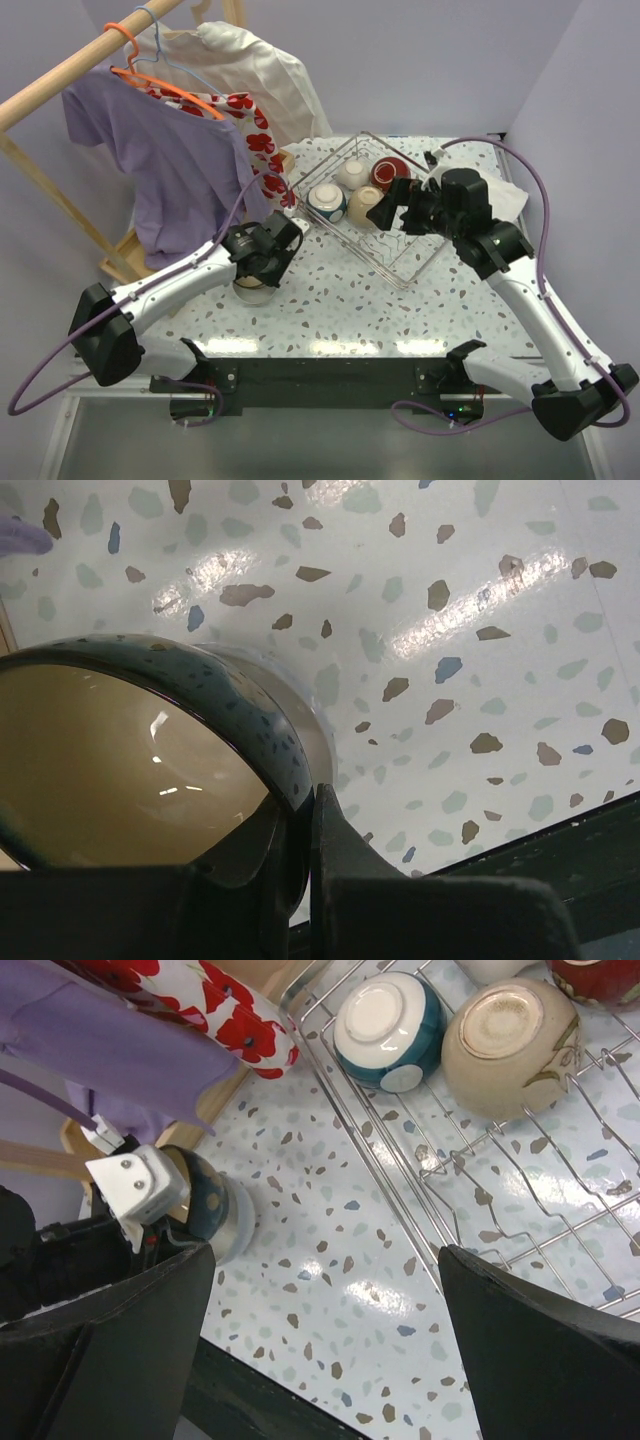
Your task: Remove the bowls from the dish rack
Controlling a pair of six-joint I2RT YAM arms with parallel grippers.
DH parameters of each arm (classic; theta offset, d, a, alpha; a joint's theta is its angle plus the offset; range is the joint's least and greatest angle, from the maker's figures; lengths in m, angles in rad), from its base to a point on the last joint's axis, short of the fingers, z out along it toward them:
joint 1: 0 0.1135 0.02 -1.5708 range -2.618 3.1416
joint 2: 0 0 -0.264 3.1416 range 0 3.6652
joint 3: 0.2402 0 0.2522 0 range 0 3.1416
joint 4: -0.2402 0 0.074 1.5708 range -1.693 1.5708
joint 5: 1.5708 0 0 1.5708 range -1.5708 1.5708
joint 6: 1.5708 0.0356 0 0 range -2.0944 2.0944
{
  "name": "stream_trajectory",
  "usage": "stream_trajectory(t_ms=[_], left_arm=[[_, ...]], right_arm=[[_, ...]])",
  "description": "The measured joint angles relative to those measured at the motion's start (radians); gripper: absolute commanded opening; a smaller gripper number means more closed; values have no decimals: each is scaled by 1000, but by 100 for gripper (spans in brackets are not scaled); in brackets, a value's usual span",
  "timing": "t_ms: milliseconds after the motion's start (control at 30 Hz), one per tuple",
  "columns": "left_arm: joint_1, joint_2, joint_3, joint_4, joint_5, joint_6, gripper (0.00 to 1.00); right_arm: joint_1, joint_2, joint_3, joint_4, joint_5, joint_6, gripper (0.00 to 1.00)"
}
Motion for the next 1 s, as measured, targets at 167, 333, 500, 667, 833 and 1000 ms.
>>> stream_trajectory(t_ms=[167,333,500,667,833,1000], left_arm=[[7,0,2,-27,10,-1,0],[7,16,0,-35,37,-21,0],[7,40,-9,-38,39,-45,0],[7,92,-27,-27,42,-58,6],[5,100,-27,-19,35,-69,32],[6,98,-31,-15,43,-89,62]], right_arm=[[0,0,-26,0,0,0,99],[0,3,-43,1,0,1,98],[0,5,-58,3,4,1,98],[0,6,-80,10,6,1,98],[0,8,-93,17,9,1,98],[0,23,-105,32,18,2,98]])
